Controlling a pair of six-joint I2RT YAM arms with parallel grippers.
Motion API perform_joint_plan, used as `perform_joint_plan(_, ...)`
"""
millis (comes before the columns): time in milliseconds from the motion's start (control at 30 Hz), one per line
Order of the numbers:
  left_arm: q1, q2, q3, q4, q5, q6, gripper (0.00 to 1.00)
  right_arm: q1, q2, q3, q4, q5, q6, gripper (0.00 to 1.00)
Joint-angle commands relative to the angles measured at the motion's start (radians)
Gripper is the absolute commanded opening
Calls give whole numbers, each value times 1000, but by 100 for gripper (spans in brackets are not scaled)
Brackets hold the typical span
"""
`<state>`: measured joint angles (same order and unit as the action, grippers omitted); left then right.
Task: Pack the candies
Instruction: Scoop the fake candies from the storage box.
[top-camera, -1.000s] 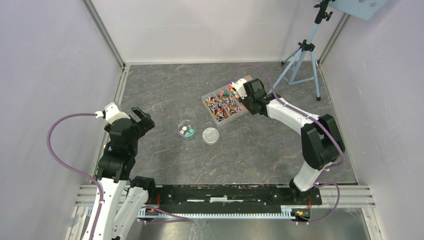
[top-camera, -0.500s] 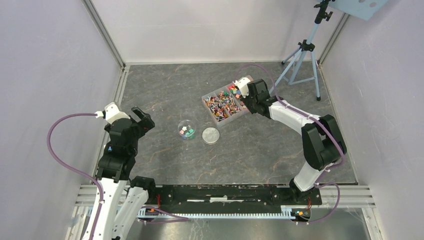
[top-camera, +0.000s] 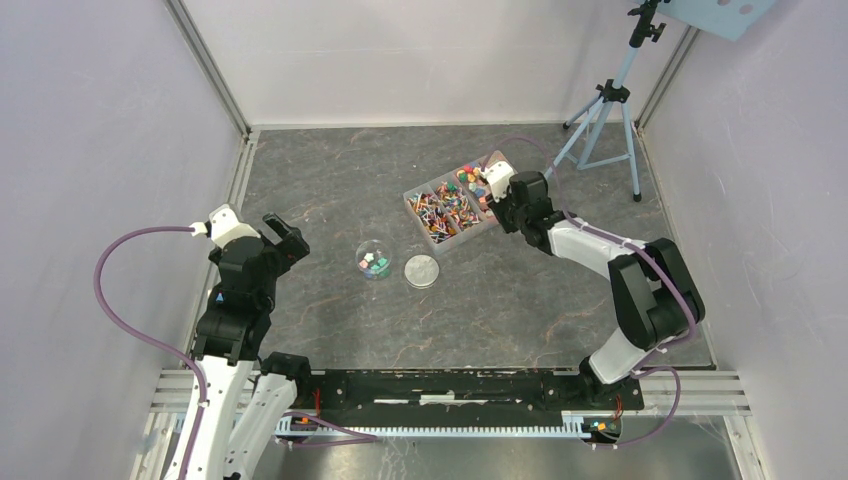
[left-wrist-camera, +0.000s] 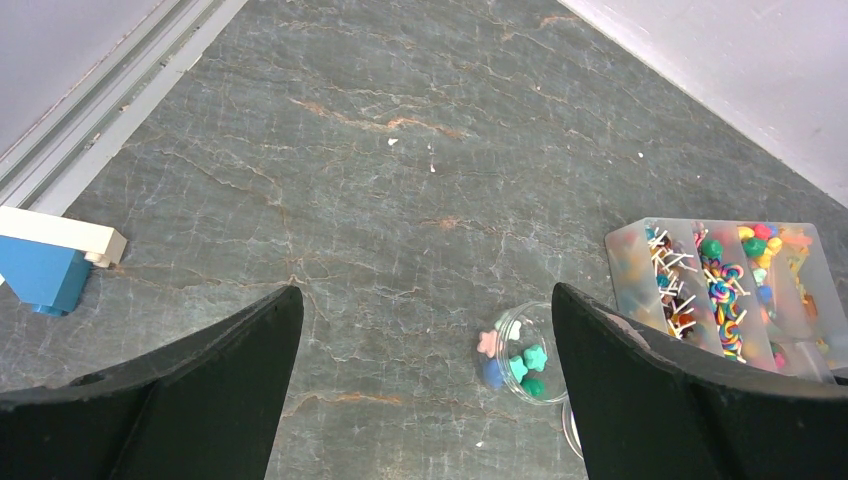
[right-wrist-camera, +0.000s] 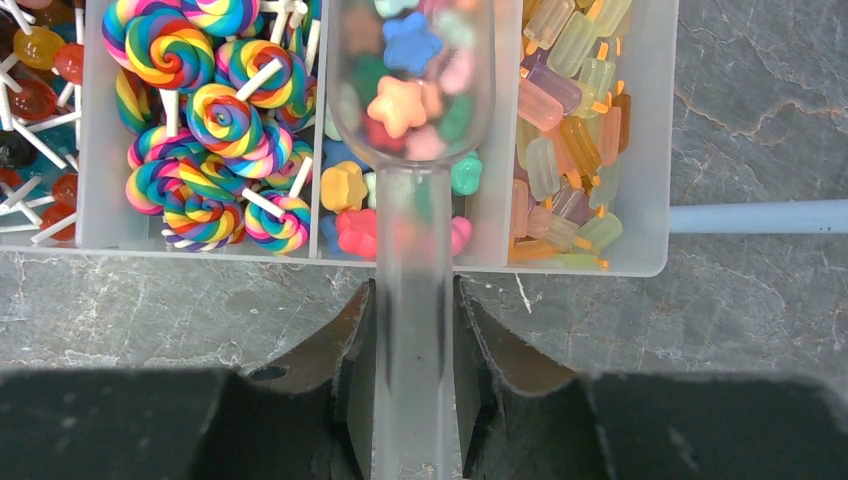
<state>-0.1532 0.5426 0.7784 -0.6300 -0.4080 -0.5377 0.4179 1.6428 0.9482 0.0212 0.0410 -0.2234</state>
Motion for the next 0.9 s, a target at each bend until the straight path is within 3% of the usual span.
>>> perform_joint_plan(0, -3, -1, 13, 23, 0, 36, 100, -16, -42, -76, 70, -39, 35, 0)
perform_joint_plan(400, -3, 0, 13, 21, -2, 36, 100, -47, -131, -181, 171, -84, 64, 0)
perform_joint_plan(867, -4, 0, 13, 22, -4, 41, 100, -49, -240, -182, 118, -118, 35, 0)
